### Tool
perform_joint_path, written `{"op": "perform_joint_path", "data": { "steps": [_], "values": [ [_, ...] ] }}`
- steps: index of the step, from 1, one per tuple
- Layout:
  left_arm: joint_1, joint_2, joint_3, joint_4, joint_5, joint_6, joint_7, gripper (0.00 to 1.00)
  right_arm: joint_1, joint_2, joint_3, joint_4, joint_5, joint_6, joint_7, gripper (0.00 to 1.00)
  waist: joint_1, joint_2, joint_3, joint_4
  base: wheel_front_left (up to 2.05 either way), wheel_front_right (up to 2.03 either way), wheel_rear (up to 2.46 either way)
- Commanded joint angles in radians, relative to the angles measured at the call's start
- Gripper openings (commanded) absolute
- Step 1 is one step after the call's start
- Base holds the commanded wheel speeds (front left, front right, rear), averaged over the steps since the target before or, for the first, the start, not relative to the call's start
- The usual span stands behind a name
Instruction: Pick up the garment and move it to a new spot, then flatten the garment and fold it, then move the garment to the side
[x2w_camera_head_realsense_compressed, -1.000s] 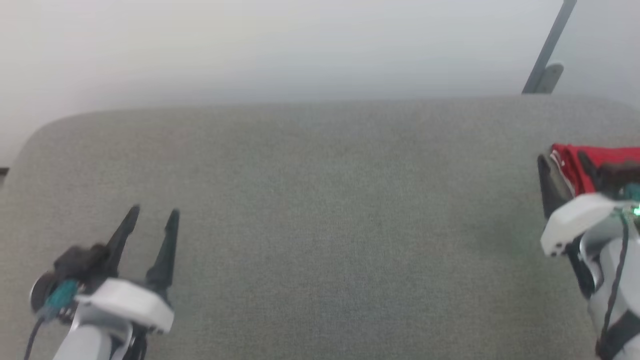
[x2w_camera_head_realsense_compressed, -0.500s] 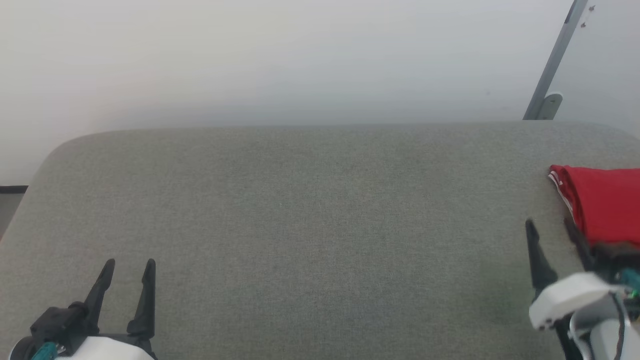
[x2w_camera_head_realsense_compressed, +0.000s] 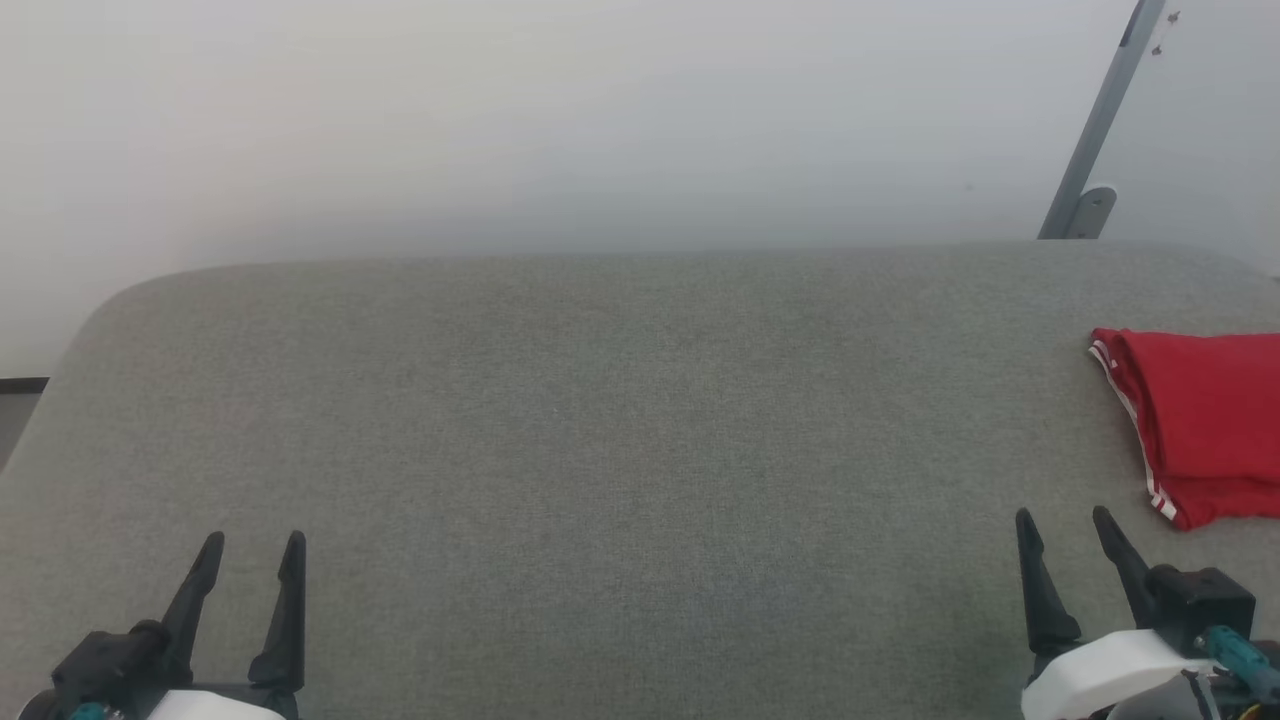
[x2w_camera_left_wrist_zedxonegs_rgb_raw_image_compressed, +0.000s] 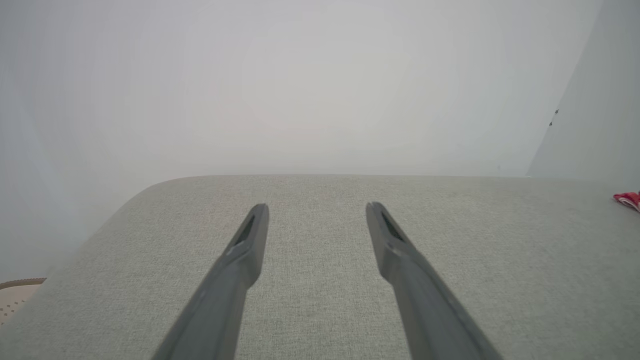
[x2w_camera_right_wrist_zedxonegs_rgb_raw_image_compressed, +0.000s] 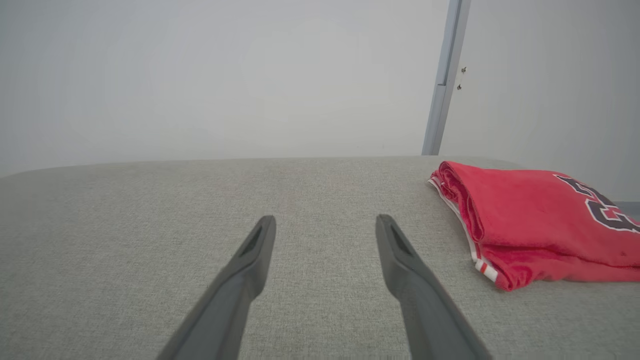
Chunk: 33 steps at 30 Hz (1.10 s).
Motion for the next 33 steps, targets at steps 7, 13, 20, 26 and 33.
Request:
{"op": "perform_joint_path", "data": {
  "steps": [7,13,20,26,33],
  "values": [
    [0.011,0.000,0.003,-0.014,-0.001,-0.001,-0.004,1.00,0.027,0.023,-0.003,-0.027,-0.016,-0.002,-0.005,1.00,0.0000,0.0000,0.004,-0.012,0.00,0.00,0.00],
    [0.008,0.005,-0.003,-0.022,-0.009,-0.001,-0.004,1.00,0.027,0.023,-0.008,-0.031,-0.023,-0.002,-0.005,1.00,0.0000,0.0000,0.007,-0.016,0.00,0.00,0.00],
    [0.004,-0.014,-0.001,-0.004,-0.030,0.000,0.002,0.00,0.026,0.029,-0.013,-0.008,-0.026,0.000,0.005,0.00,0.0000,0.0000,0.009,-0.017,0.00,0.00,0.00],
    [-0.005,-0.038,0.000,0.015,-0.114,0.000,0.028,0.00,0.018,0.035,-0.023,0.008,0.068,0.000,0.040,0.00,0.0000,0.0000,0.010,-0.017,0.00,0.00,0.00],
    [-0.026,-0.055,0.005,0.024,-0.228,0.000,0.062,0.00,0.011,0.039,-0.021,-0.005,0.204,0.000,0.069,0.00,0.0000,0.0000,0.012,-0.017,0.00,0.00,0.00]
  ]
}}
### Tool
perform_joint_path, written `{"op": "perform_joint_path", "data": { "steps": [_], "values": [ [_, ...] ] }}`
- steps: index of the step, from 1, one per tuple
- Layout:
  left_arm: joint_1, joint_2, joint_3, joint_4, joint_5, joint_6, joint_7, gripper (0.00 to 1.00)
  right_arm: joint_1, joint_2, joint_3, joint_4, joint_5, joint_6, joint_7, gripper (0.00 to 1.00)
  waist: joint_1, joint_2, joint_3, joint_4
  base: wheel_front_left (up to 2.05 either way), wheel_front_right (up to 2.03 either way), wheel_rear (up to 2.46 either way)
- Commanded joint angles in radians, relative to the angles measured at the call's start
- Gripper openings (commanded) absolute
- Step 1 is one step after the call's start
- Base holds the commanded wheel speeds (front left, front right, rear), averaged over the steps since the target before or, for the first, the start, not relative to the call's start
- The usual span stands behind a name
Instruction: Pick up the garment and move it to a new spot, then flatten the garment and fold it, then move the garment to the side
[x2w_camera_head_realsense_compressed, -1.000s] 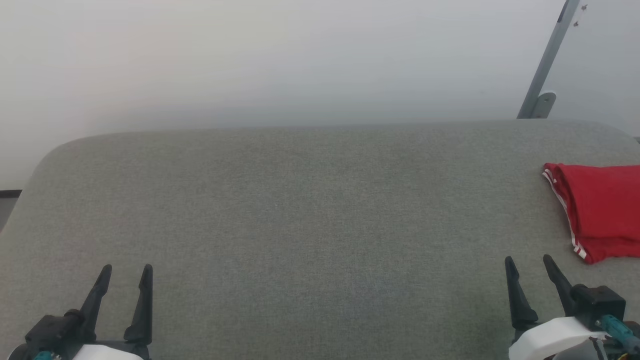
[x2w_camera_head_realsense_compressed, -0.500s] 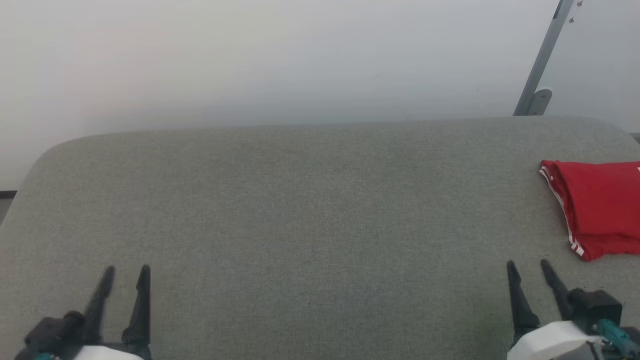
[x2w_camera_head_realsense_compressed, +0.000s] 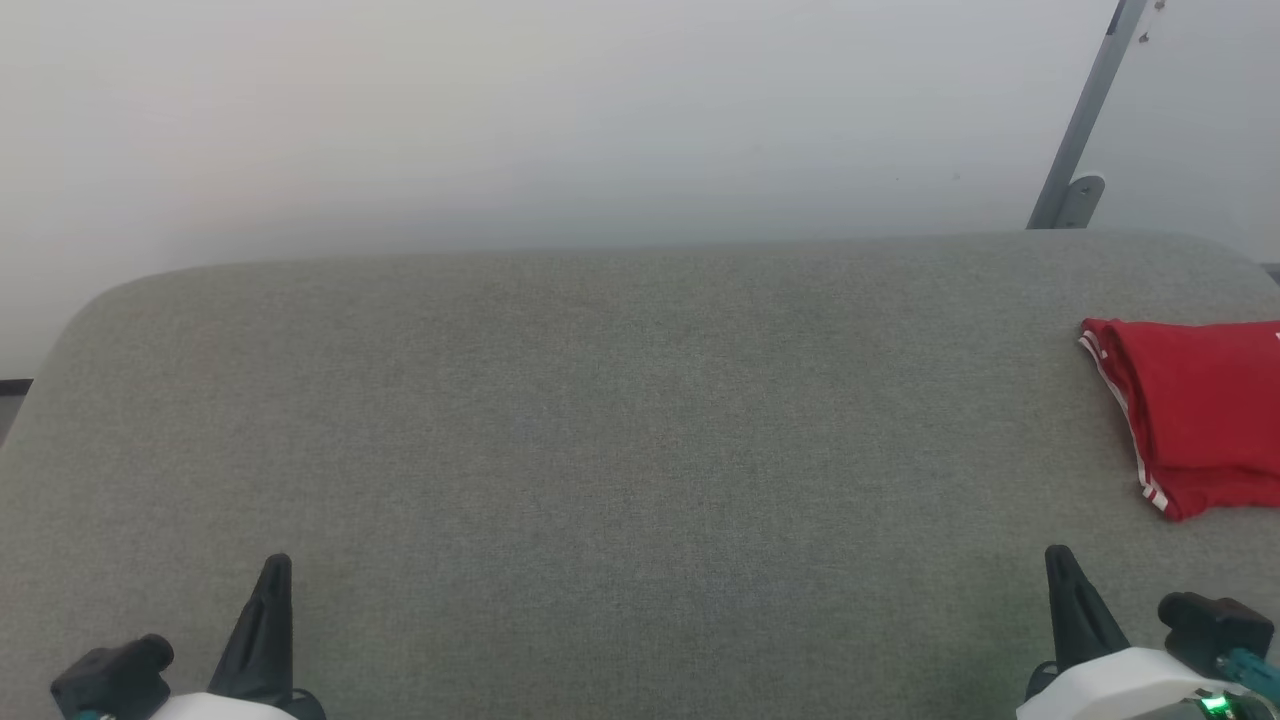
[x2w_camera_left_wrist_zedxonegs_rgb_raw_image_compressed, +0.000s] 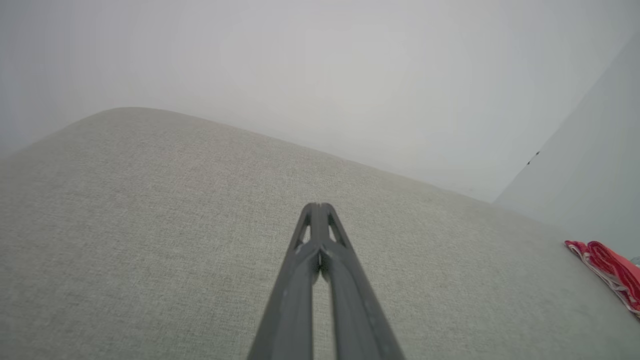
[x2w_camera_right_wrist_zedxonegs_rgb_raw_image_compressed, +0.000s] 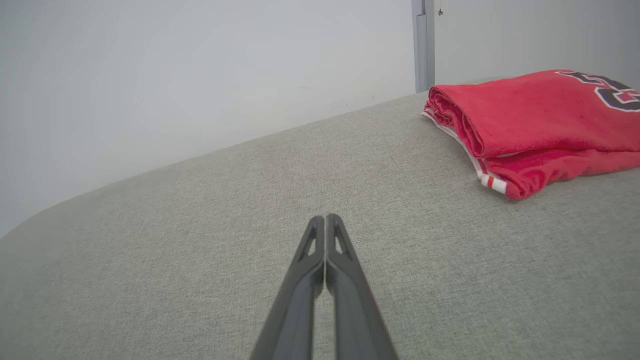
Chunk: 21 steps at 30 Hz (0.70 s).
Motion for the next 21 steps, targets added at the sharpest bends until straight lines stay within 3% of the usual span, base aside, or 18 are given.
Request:
{"op": "perform_joint_path", "data": {
  "steps": [1,21],
  "values": [
    [-0.033,0.004,0.009,-0.010,-0.050,0.000,0.013,0.00,-0.028,-0.001,-0.001,-0.022,0.055,0.000,0.011,0.00,0.0000,-0.0001,0.000,0.000,0.00,0.00,0.00],
    [-0.082,-0.040,0.020,0.012,-0.328,-0.001,0.095,0.00,-0.055,0.009,-0.004,-0.043,0.380,0.000,0.089,0.00,0.0000,-0.0001,0.006,0.000,0.00,0.00,0.00]
  ]
}}
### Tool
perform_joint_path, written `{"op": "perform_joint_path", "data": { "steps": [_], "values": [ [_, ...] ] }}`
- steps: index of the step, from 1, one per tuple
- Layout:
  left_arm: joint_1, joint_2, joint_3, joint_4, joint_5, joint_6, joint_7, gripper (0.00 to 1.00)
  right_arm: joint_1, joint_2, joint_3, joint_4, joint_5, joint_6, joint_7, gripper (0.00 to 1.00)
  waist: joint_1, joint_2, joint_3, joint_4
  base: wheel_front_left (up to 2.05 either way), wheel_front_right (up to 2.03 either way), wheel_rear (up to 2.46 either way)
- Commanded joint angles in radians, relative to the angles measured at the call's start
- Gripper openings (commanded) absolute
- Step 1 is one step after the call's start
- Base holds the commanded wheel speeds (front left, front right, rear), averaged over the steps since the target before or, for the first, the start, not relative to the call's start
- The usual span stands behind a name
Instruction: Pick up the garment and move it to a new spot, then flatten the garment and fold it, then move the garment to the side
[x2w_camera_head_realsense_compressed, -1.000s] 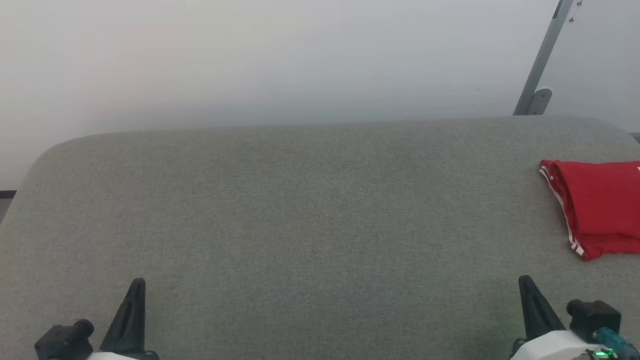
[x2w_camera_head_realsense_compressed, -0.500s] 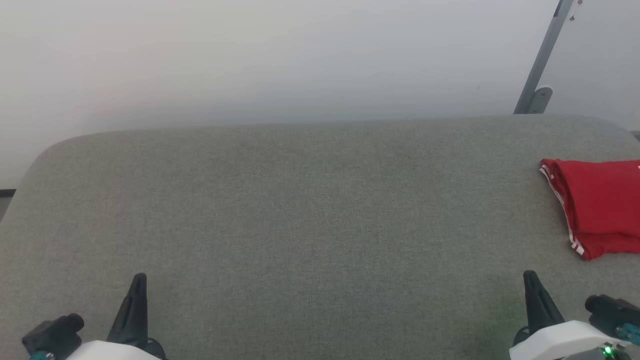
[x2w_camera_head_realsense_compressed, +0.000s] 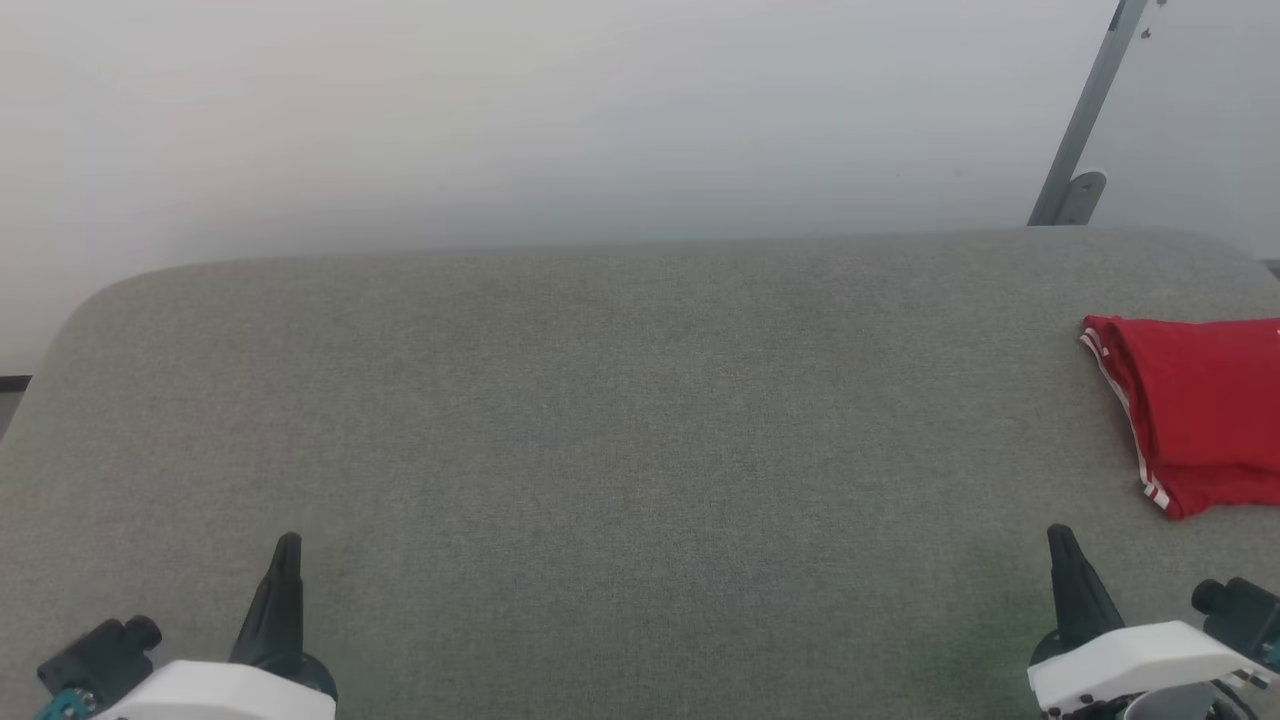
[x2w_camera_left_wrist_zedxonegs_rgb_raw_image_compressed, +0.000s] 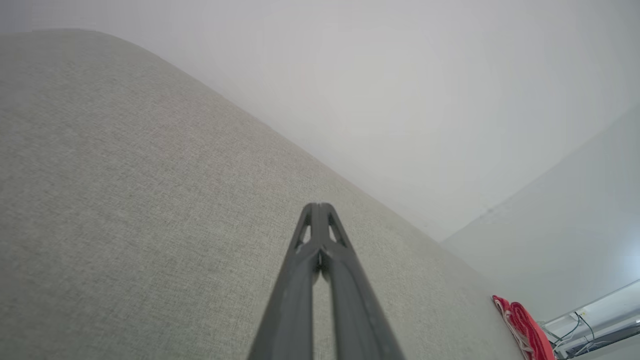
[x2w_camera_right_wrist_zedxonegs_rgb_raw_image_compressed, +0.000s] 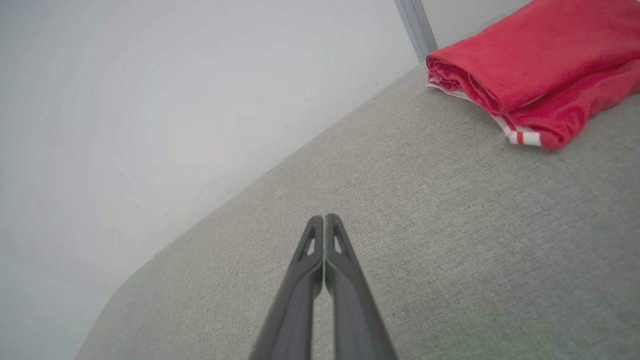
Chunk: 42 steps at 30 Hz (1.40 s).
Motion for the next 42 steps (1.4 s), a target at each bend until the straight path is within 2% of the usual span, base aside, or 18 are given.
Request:
{"op": "perform_joint_path", "data": {
  "steps": [1,21,42],
  "values": [
    [-0.029,0.002,0.007,-0.010,-0.033,-0.001,0.007,0.00,-0.029,-0.001,-0.002,-0.017,0.032,0.000,0.007,0.00,0.0000,-0.0001,0.000,0.000,0.00,0.00,0.00],
    [-0.068,-0.033,0.017,0.008,-0.254,-0.001,0.073,0.00,-0.052,0.007,-0.007,-0.031,0.291,0.000,0.072,0.00,0.0000,-0.0001,0.005,0.000,0.00,0.00,0.00],
    [-0.101,-0.063,0.024,0.024,-0.436,-0.002,0.129,0.00,-0.070,0.015,-0.012,-0.041,0.504,-0.001,0.128,0.00,0.0000,-0.0001,0.011,0.000,0.00,0.00,0.00]
  ]
}}
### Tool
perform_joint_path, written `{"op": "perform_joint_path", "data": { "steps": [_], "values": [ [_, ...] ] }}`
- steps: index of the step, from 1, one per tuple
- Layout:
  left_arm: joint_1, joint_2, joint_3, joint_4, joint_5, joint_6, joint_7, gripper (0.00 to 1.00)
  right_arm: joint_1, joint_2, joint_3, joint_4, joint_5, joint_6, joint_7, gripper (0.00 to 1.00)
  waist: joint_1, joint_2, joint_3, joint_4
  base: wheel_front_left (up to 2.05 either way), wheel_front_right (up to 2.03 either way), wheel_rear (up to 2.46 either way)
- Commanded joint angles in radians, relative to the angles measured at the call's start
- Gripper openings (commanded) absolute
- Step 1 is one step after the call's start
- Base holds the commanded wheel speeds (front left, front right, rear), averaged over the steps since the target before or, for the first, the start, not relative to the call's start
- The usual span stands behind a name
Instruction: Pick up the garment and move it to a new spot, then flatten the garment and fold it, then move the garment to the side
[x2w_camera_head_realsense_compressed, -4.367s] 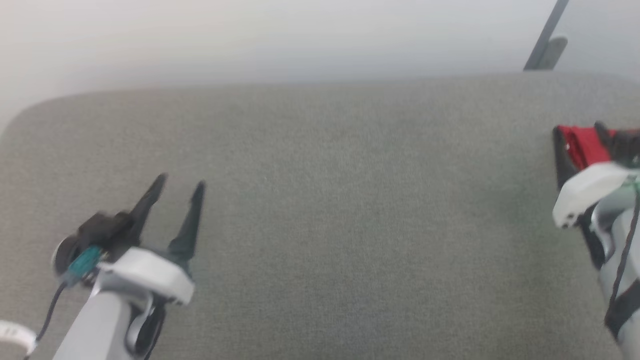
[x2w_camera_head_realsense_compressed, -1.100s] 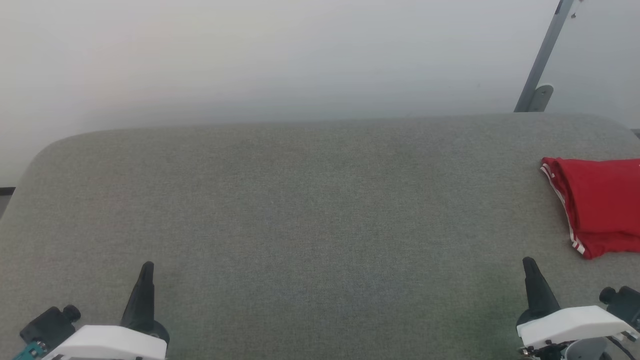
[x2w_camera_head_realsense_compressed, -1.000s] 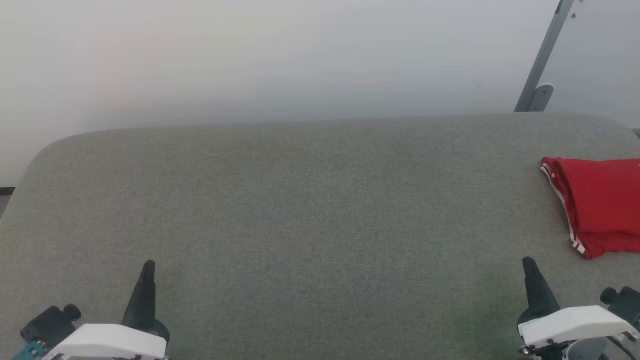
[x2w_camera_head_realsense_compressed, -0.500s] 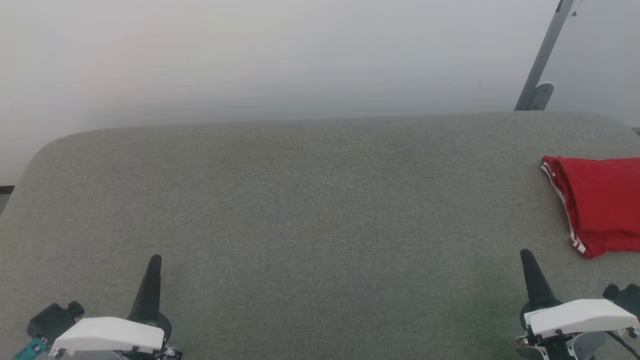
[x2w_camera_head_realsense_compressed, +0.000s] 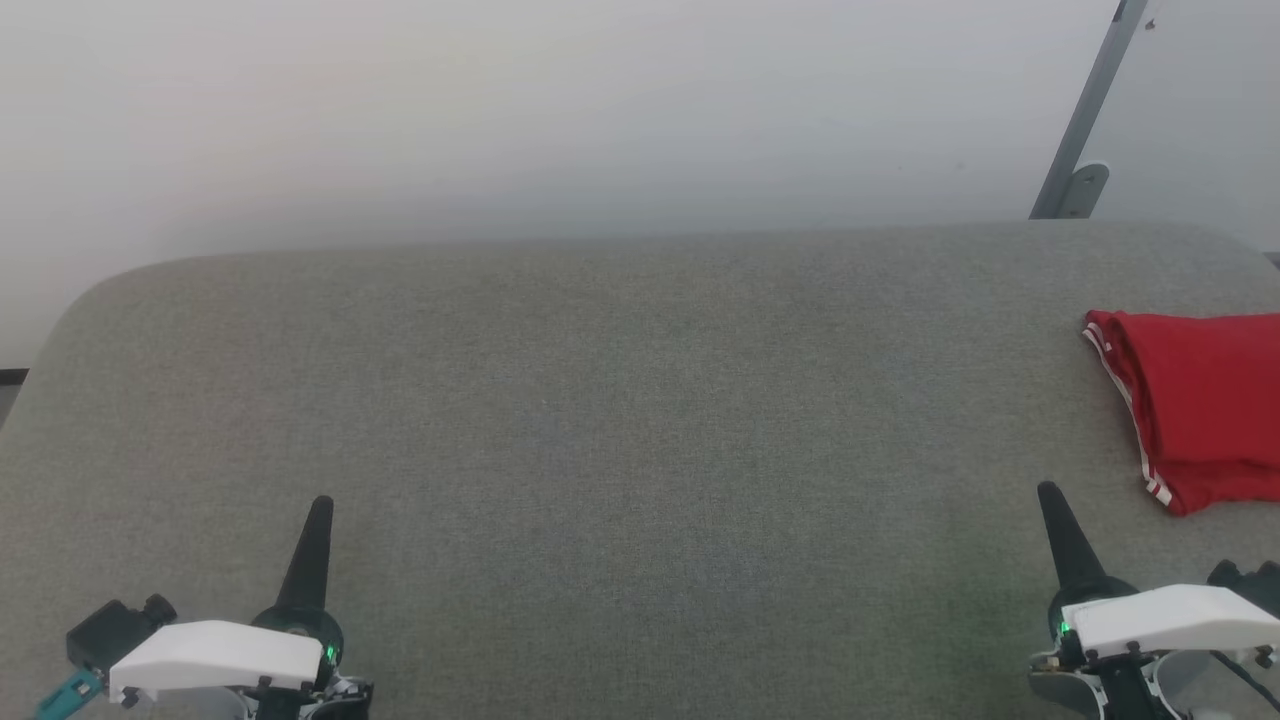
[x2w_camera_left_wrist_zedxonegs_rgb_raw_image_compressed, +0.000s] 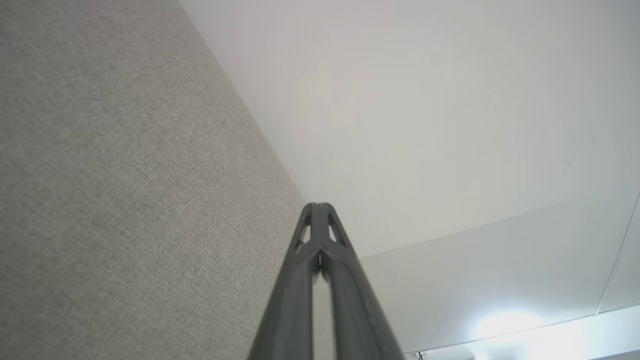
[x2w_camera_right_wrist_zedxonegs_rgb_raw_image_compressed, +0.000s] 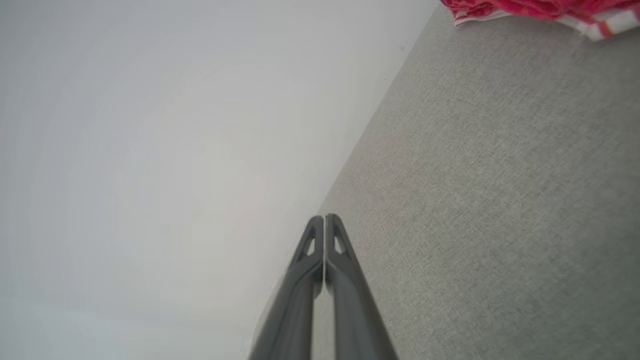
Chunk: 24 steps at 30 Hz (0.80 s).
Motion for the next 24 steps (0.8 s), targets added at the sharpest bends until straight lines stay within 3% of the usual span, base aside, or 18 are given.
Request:
{"op": "perform_joint_path", "data": {
  "steps": [1,24],
  "values": [
    [-0.026,-0.001,0.005,-0.004,-0.026,-0.002,0.008,0.00,-0.019,0.001,-0.002,-0.012,0.028,0.000,0.008,0.00,0.0000,-0.0001,0.000,0.000,0.00,0.00,0.00],
    [-0.056,-0.029,0.013,0.011,-0.198,-0.002,0.061,0.00,-0.035,0.008,-0.007,-0.022,0.230,0.000,0.060,0.00,0.0000,-0.0001,0.006,0.000,0.00,0.00,0.00]
  ]
}}
